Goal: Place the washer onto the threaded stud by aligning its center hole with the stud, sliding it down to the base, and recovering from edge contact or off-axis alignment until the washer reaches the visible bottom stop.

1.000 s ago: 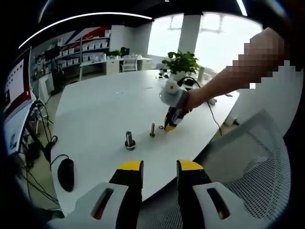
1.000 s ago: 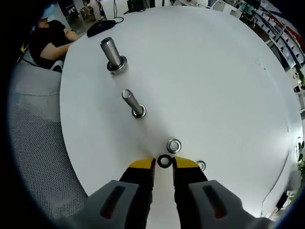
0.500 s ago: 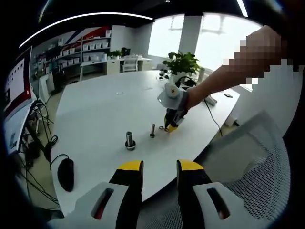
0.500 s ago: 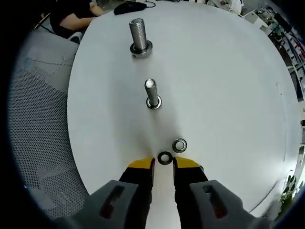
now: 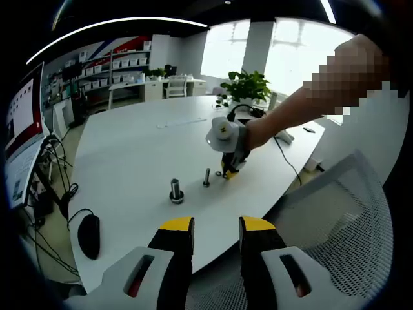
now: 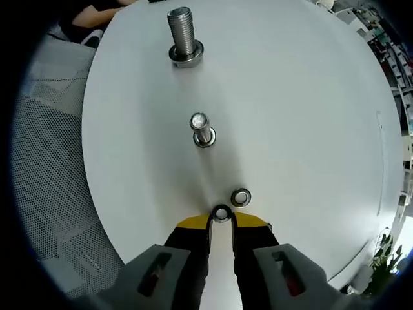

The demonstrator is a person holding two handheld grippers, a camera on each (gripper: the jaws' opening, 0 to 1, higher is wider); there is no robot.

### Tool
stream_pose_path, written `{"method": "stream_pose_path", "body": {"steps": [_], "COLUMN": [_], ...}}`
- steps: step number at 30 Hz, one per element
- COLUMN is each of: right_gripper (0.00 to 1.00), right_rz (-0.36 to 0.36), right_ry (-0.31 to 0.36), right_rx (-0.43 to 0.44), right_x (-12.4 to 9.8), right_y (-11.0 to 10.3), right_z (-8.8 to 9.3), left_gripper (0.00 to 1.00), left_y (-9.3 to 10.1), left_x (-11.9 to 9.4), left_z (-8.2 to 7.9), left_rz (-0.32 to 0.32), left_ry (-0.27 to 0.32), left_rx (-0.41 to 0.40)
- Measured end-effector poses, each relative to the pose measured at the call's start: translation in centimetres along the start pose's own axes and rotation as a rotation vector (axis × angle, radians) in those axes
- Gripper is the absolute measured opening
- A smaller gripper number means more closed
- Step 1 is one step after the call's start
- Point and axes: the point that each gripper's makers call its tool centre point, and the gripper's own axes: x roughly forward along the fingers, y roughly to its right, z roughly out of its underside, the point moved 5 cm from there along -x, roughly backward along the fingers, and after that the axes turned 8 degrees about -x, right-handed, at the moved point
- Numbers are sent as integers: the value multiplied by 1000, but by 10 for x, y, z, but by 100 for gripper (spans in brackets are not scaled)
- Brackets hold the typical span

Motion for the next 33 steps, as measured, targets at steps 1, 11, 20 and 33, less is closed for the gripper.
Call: {"method": "stream_pose_path", "body": {"steps": [1, 11, 20, 33], "right_gripper": [15, 16, 18, 16], "right_rz": [2, 12, -12, 30], "right_ry": [5, 104, 102, 34], "right_rx": [4, 178, 244, 187], "right_x": [0, 0, -1, -7], "right_y": [-2, -5, -7, -17], "right_z": [0, 2, -1, -11], "left_gripper": [26, 26, 26, 26], "left_y": [-2, -3, -5, -5], "left_x": [1, 0, 1, 0], "left_z": [1, 1, 3, 3], "left_rz": [0, -1, -2, -7], "left_ry": [1, 8, 6, -2], "left_rx": [0, -3, -5, 0]}}
